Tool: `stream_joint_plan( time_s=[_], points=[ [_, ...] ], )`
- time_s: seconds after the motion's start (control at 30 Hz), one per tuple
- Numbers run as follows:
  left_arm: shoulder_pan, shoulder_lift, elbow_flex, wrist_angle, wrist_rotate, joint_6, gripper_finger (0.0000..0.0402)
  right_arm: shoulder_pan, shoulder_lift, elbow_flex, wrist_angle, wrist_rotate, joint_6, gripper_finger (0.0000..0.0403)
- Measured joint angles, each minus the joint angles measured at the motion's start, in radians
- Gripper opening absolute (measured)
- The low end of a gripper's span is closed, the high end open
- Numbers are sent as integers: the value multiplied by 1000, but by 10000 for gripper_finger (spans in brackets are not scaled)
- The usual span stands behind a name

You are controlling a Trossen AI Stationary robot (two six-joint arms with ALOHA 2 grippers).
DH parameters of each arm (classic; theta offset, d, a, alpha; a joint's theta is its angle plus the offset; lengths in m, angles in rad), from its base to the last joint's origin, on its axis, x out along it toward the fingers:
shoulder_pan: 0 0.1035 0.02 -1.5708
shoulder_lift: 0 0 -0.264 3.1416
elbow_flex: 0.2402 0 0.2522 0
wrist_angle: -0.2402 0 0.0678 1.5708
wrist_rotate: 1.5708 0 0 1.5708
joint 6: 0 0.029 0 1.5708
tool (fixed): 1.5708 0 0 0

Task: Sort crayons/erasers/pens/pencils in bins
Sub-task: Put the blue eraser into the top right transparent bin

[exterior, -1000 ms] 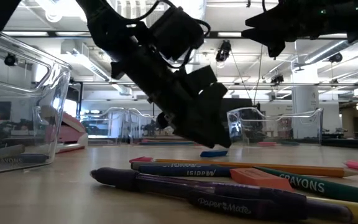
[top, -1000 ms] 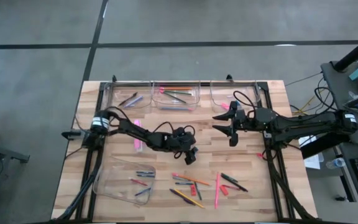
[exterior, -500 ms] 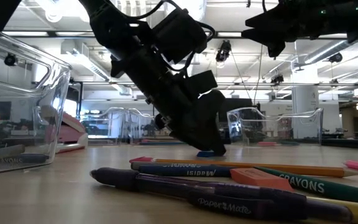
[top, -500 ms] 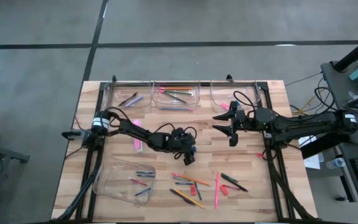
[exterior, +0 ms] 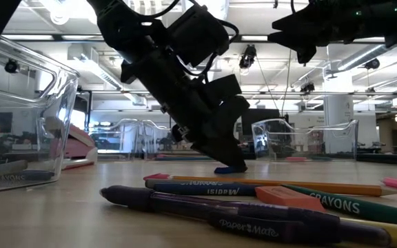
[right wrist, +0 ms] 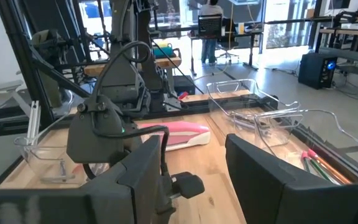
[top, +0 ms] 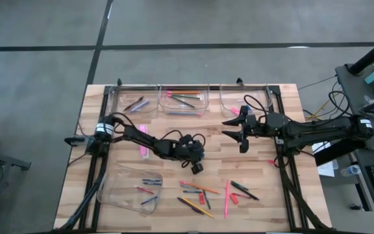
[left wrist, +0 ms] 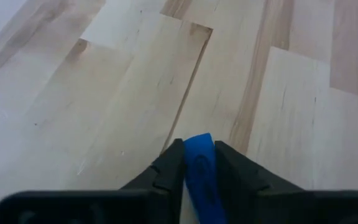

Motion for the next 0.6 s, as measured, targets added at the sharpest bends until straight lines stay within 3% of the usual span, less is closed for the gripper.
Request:
stream_joint_plan(
  time_s=[0.2,0.6],
  points=[
    [2,-13,-2,13,0,1,13,0,0,0,0,0,0,171],
    [8,-60,1,-4,4,34,1,0,0,0,1,0,0,171]
  ],
)
